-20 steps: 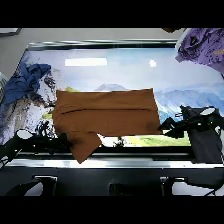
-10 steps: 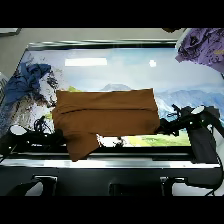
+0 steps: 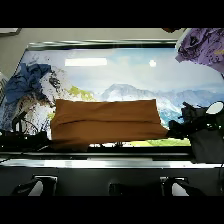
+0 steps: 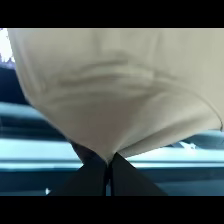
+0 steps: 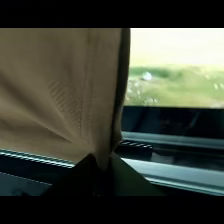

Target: Fold the clothes and pants, and hang the long-sleeved shirts on hangers.

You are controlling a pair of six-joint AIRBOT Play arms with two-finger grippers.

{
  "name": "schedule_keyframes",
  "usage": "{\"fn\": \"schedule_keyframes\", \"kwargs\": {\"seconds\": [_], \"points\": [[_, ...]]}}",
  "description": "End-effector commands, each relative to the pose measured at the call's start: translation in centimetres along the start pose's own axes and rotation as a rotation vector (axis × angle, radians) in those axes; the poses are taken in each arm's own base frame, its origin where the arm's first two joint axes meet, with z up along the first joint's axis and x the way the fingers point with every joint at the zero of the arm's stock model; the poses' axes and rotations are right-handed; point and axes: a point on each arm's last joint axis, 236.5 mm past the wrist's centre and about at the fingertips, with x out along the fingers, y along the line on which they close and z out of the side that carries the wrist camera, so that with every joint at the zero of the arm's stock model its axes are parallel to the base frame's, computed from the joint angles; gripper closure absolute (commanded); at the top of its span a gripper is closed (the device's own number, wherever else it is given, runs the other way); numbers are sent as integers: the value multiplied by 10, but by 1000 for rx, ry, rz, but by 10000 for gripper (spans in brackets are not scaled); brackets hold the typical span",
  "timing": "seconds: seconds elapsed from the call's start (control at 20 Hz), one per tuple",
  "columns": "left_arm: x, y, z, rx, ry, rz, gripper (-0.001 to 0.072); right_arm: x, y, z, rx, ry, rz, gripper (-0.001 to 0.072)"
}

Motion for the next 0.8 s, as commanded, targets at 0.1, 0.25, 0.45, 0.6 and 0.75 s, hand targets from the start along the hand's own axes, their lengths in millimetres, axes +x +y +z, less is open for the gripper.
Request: {"fn": "schedule_keyframes", "kwargs": {"seconds": [0.1,0.25,0.45,0.6,0.75], "points": [[-8,-7,22,57,-55,5,695,-19,6,11,-32,-127,-15,684],[3,-17,54,115,-41,0,695,-23,19,42,-135,-256,9,683],[17,-28,105,157,-17,6,695,-20,33,84,-280,-366,-92,683],[27,-35,144,176,-2,7,695,-6,35,108,-297,-339,-134,683],[38,-43,181,190,1,6,695,3,37,138,-276,-325,-129,683]]}}
